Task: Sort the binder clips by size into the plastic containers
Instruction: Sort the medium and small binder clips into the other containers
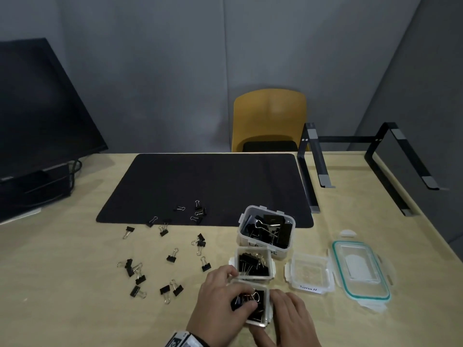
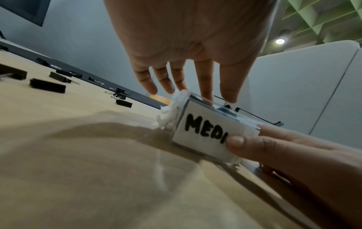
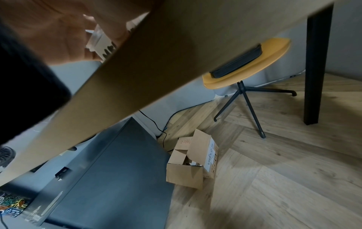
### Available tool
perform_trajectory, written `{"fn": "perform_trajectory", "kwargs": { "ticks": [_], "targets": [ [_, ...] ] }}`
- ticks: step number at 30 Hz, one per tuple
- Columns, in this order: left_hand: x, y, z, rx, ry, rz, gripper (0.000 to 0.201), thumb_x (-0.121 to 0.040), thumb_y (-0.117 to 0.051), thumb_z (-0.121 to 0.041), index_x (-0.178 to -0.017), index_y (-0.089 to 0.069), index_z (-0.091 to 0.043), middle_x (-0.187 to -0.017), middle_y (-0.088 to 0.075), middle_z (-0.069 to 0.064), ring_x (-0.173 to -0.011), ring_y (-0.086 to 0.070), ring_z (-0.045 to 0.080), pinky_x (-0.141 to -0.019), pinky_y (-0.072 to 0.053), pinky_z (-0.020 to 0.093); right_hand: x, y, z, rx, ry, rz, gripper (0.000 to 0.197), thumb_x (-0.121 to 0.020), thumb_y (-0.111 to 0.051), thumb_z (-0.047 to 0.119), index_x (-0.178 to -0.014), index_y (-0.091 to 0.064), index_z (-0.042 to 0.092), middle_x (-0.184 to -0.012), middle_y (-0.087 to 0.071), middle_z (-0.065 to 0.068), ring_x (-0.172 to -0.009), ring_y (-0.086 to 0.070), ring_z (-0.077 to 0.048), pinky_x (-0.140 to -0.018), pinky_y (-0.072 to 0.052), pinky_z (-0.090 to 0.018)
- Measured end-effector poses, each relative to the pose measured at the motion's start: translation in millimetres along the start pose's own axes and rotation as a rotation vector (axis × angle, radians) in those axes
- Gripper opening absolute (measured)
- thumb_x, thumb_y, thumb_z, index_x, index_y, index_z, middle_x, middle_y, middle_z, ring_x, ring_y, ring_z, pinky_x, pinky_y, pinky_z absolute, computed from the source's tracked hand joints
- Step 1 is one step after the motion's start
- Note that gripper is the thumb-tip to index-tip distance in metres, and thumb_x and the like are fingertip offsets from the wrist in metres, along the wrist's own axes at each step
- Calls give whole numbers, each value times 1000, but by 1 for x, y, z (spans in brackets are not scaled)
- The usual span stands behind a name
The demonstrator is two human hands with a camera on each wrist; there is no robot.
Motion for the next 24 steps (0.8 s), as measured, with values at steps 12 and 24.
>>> {"fn": "perform_trajectory", "kwargs": {
  "ticks": [12, 24],
  "targets": [
    [12, 3, 2, -60, 79, 71, 53, -77, -61, -60, -126, -46, -48, -130, -23, -25, -126, -21, -1, -116, -13, 27, -5, -1, 11, -29, -91, -12, 60, -79, -35, 56, -90, -75, 12, -87, -73, 1, -78, -66, -27, -77, -39, -24],
    [16, 12, 11, 149, 74, 159, 67, -81, -64, -49, -139, -30, -43, -130, -32, -26, -124, -36, -1, -113, -29, 29, -9, 7, 6, -253, -258, 117, 55, -50, -66, 52, -104, -64, 41, -97, -68, 13, -89, -62, -13, -77, -46, -23]
  ]
}}
Point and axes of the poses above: each hand's wrist, its own x-axis away from the middle knuckle, its own y-axis out of the back of the hand, z = x × y, the point moved 7 cm from there along -x, towards the middle knuckle
